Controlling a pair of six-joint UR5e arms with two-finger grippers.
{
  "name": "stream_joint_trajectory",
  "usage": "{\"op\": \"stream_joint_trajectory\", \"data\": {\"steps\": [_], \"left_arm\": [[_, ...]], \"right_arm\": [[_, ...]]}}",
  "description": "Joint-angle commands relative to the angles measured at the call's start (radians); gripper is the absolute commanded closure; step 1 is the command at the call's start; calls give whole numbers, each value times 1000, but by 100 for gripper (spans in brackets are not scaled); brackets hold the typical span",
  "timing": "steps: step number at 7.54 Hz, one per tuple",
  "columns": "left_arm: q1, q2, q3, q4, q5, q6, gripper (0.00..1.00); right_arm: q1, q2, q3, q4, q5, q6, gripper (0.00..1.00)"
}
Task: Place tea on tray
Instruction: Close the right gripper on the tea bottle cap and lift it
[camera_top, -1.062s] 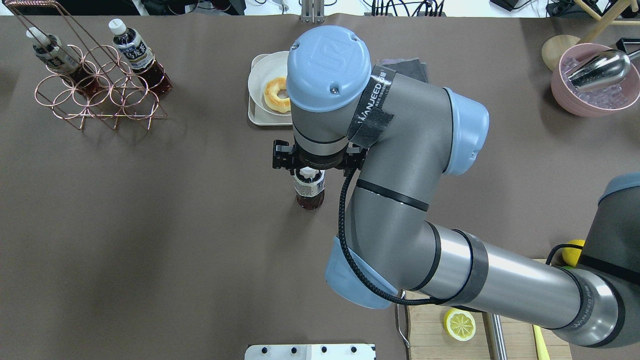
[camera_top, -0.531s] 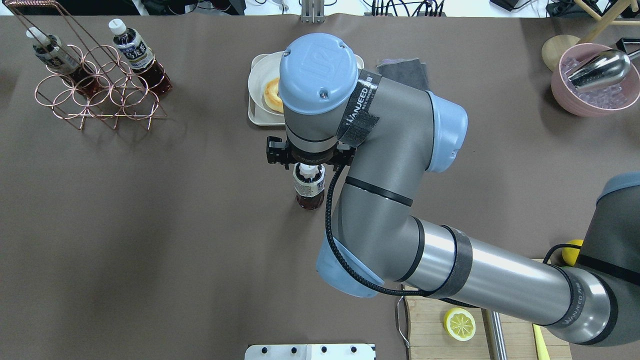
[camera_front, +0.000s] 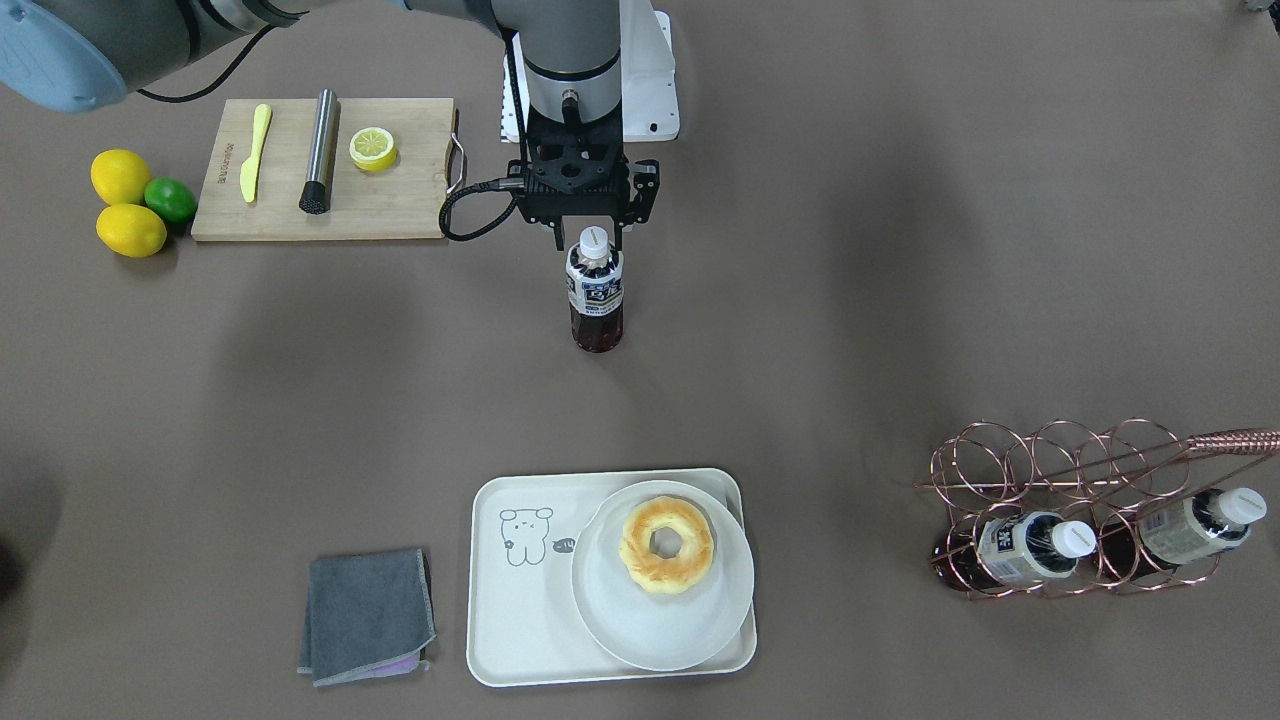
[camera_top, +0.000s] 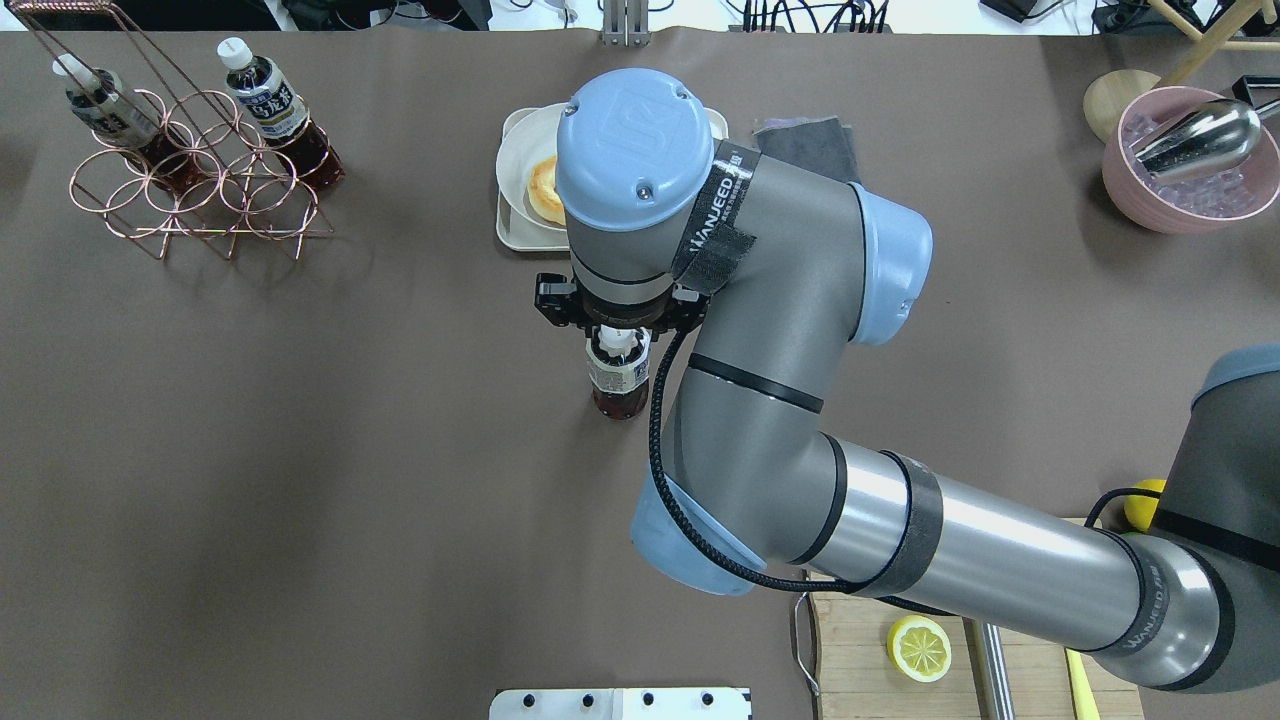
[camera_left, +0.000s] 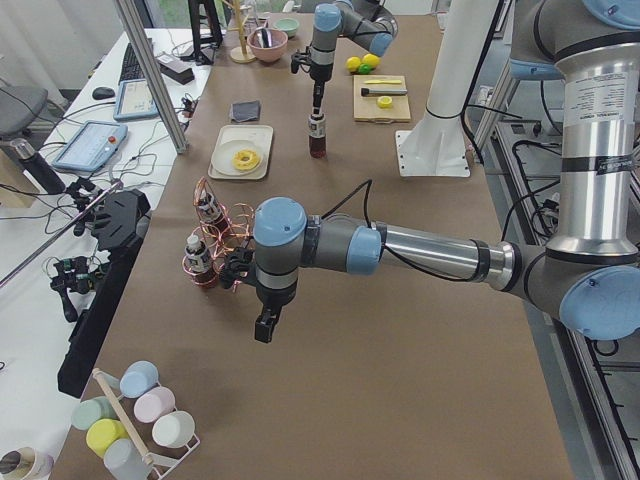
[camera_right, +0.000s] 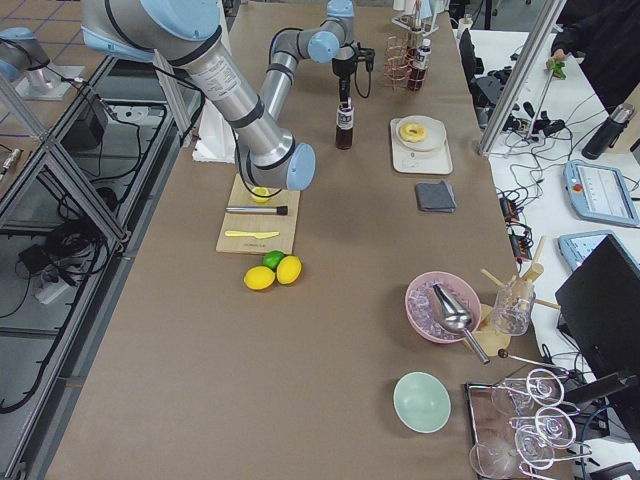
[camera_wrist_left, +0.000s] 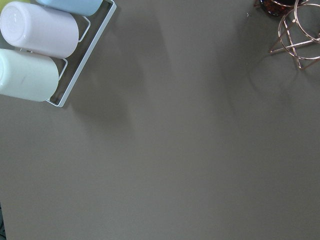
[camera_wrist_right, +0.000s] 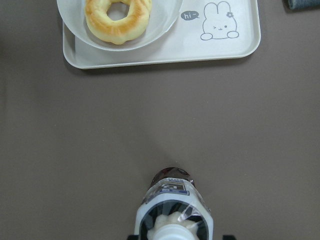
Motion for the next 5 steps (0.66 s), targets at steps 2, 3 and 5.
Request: {"op": "stream_joint_trajectory", "data": {"steps": [2,3,5], "left_arm": [[0,-1,0,0,1,0,2],[0,-3,0,2,-1,0,2],[0,-3,0,0,-1,0,2]], "right_arm": [[-3,0,0,-1,-9,1,36],[-5,0,0,-1,-9,1,36],[-8,0,1,1,-13,1,71]]}}
